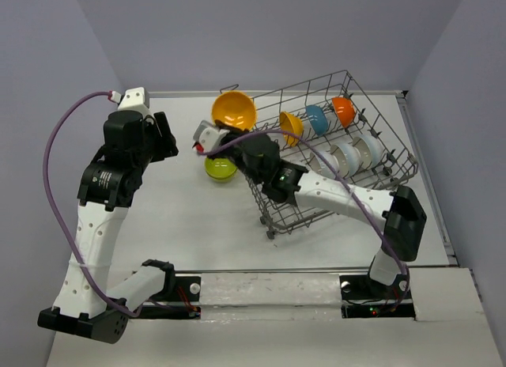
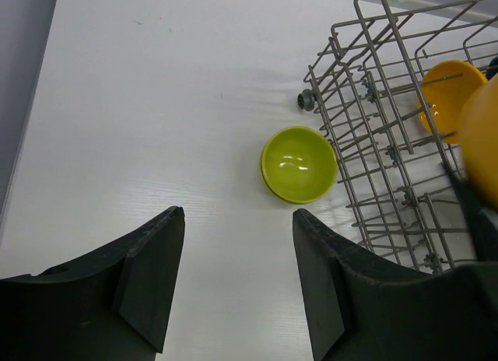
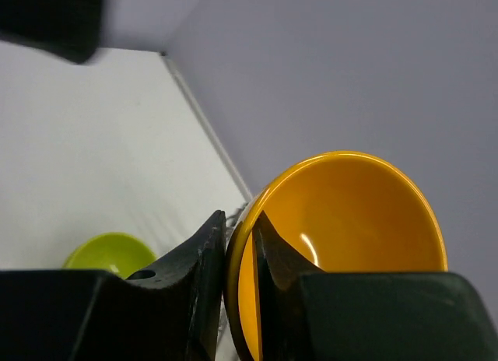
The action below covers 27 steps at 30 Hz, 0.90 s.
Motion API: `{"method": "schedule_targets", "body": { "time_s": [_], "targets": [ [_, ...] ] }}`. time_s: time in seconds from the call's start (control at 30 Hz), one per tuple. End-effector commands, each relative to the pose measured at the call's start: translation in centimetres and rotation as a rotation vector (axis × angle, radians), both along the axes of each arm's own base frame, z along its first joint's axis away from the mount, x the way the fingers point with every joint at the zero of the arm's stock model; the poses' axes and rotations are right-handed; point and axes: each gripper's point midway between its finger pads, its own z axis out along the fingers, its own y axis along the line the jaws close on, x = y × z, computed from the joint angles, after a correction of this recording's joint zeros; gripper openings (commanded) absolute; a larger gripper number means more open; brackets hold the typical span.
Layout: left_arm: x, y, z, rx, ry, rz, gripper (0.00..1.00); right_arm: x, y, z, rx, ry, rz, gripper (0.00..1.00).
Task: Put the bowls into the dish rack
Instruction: Pass from the left arm to the right, then turn the bowl upside down over the dish rack.
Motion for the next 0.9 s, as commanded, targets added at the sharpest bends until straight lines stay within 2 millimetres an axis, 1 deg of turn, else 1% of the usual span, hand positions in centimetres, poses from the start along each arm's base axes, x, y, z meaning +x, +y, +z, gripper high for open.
{"method": "schedule_targets", "body": {
  "time_s": [0.0, 0.03, 0.07, 0.1, 0.13, 0.2, 0.27, 0.3, 0.33, 0.37, 0.4, 0.43, 0.47, 0.5, 0.57, 0.6, 0.63, 0.67, 0.7, 0.73, 0.77, 0.8, 0.83, 0.87],
  "targets": [
    [0.1, 0.7, 2.6, -0.004, -0.081, 0.037, 0.67, 4.5, -8.5, 10.8, 0.359, -0.103, -0.192, 0.01],
    [0.1, 0.7, 2.7, -0.005, -0.082, 0.039, 0.67, 5.4, -9.7, 11.4, 0.393, -0.098, -0.207, 0.01],
    [0.2, 0.7, 2.6, -0.004, -0.079, 0.039, 0.67, 7.0, -12.2, 12.3, 0.454, -0.087, -0.248, 0.01],
    [0.2, 0.7, 2.6, -0.005, -0.079, 0.04, 0.67, 7.8, -13.1, 12.6, 0.478, -0.083, -0.252, 0.01],
    [0.2, 0.7, 2.7, -0.005, -0.079, 0.038, 0.67, 9.5, -15.3, 12.8, 0.527, -0.068, -0.285, 0.01],
    [0.3, 0.6, 2.6, -0.005, -0.078, 0.036, 0.67, 10.9, -16.8, 13.0, 0.563, -0.056, -0.291, 0.01],
    [0.4, 0.6, 2.5, -0.005, -0.073, 0.037, 0.67, 12.2, -17.9, 12.5, 0.632, -0.003, -0.286, 0.01],
    [0.4, 0.6, 2.4, -0.005, -0.072, 0.037, 0.67, 13.7, -19.3, 12.2, 0.652, 0.013, -0.285, 0.01],
    [0.4, 0.6, 2.3, -0.003, -0.069, 0.038, 0.67, 14.4, -20.0, 11.7, 0.676, 0.053, -0.275, 0.01],
    [0.5, 0.6, 2.3, -0.002, -0.067, 0.036, 0.67, 14.7, -19.4, 11.4, 0.748, 0.137, -0.195, 0.01],
    [0.5, 0.6, 2.2, -0.001, -0.064, 0.037, 0.67, 16.1, -21.2, 10.8, 0.779, 0.17, -0.198, 0.01],
    [0.5, 0.6, 2.2, 0.0, -0.065, 0.039, 0.67, 16.5, -21.5, 10.6, 0.813, 0.21, -0.171, 0.01],
    [0.5, 0.7, 2.2, 0.0, -0.066, 0.04, 0.67, 16.3, -20.4, 10.2, 0.86, 0.301, -0.082, 0.01],
    [0.5, 0.7, 2.1, 0.001, -0.066, 0.042, 0.67, 16.5, -20.1, 9.6, 0.862, 0.336, -0.049, 0.01],
    [0.5, 0.7, 1.8, 0.003, -0.062, 0.044, 0.67, 16.2, -19.4, 9.6, 0.888, 0.41, 0.033, 0.01],
    [0.5, 0.7, 1.7, 0.003, -0.059, 0.043, 0.67, 15.2, -18.0, 9.6, 0.866, 0.458, 0.123, 0.01],
    [0.6, 0.6, 1.5, 0.002, -0.054, 0.039, 0.67, 15.1, -17.7, 10.0, 0.869, 0.479, 0.177, 0.01],
    [0.6, 0.6, 1.4, 0.002, -0.052, 0.037, 0.67, 14.0, -16.9, 10.0, 0.875, 0.553, 0.268, 0.01],
    [0.7, 0.5, 1.5, 0.001, -0.055, 0.036, 0.67, 13.2, -16.2, 10.0, 0.875, 0.588, 0.323, 0.01],
    [0.7, 0.6, 1.3, 0.005, -0.053, 0.036, 0.67, 12.8, -16.5, 10.8, 0.884, 0.58, 0.38, 0.01],
    [0.7, 0.7, 1.3, 0.005, -0.054, 0.041, 0.67, 11.8, -16.3, 10.6, 0.887, 0.651, 0.453, 0.01],
    [0.6, 0.7, 1.3, 0.005, -0.056, 0.041, 0.67, 11.1, -16.0, 10.8, 0.889, 0.669, 0.495, 0.01],
    [0.6, 0.7, 1.2, 0.008, -0.055, 0.045, 0.67, 10.6, -16.3, 11.6, 0.919, 0.685, 0.539, 0.01],
    [0.6, 0.7, 1.1, 0.009, -0.054, 0.044, 0.67, 10.2, -16.5, 11.7, 0.919, 0.705, 0.571, 0.01]
  ]
}}
